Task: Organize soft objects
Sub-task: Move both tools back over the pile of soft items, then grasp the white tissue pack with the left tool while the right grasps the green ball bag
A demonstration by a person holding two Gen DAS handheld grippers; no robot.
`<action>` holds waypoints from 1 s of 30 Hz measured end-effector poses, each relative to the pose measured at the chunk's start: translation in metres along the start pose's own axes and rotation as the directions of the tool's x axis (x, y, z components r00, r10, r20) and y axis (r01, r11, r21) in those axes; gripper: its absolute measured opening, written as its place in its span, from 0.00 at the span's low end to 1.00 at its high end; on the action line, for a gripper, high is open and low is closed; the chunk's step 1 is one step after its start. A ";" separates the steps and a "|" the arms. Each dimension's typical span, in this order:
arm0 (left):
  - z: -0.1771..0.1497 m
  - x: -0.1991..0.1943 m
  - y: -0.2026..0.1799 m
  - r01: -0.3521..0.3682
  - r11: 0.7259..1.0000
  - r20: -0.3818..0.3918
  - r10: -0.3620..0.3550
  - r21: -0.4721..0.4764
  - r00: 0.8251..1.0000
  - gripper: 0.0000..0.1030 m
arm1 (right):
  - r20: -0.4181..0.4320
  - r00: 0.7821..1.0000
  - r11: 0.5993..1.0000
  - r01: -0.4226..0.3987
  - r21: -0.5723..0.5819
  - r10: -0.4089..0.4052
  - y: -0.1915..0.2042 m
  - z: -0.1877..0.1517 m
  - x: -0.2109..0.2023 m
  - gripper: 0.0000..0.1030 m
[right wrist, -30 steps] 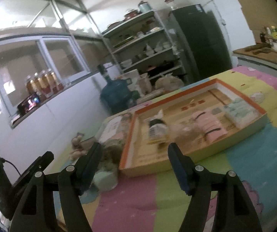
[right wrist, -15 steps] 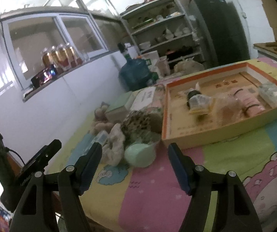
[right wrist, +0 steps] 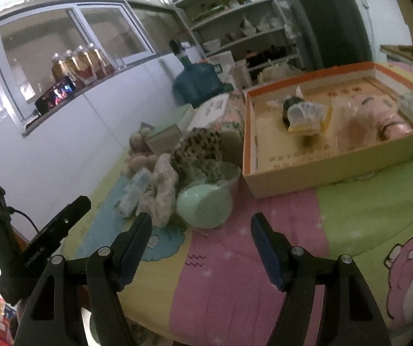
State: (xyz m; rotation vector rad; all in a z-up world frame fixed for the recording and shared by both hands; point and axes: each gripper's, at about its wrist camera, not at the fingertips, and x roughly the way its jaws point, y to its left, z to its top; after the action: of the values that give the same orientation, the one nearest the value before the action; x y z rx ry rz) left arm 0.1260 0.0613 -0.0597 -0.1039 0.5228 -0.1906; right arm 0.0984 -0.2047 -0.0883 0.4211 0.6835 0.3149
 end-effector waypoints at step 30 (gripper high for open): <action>0.007 0.093 0.016 0.074 0.997 -0.263 -0.075 -0.013 0.962 0.53 | -0.038 0.998 0.998 -0.039 0.046 0.040 -0.011 0.013 0.033 0.50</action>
State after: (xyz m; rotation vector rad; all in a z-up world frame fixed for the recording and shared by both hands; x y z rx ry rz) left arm 0.2109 0.0578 -0.1006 -0.1015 0.7857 -0.2792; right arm 0.1330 -0.2042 -0.1026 0.4730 0.7221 0.3463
